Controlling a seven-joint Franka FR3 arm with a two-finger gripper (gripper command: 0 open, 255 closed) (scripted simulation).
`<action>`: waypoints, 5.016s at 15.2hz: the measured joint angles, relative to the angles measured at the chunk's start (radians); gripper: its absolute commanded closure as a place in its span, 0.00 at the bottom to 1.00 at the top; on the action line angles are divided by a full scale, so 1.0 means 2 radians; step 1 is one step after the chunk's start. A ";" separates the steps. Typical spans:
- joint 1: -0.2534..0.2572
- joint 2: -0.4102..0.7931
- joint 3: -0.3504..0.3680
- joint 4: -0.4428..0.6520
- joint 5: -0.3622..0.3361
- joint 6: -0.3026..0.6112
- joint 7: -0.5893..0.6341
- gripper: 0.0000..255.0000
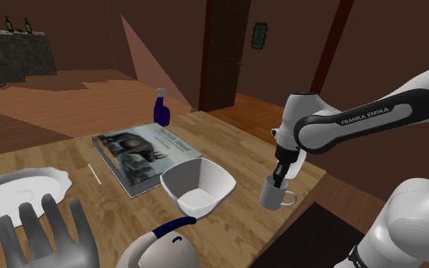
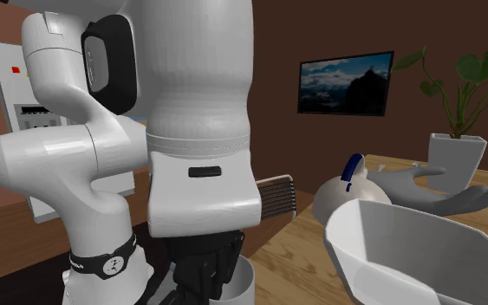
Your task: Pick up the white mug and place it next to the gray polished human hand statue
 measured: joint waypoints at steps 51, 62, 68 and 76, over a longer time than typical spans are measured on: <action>0.031 -0.074 0.064 0.221 0.044 -0.292 0.082 1.00; 0.065 -0.008 0.183 0.290 0.099 -0.279 0.217 1.00; 0.074 0.052 0.254 0.349 0.107 -0.267 0.300 1.00; 0.075 0.183 0.360 0.467 0.057 -0.257 0.430 1.00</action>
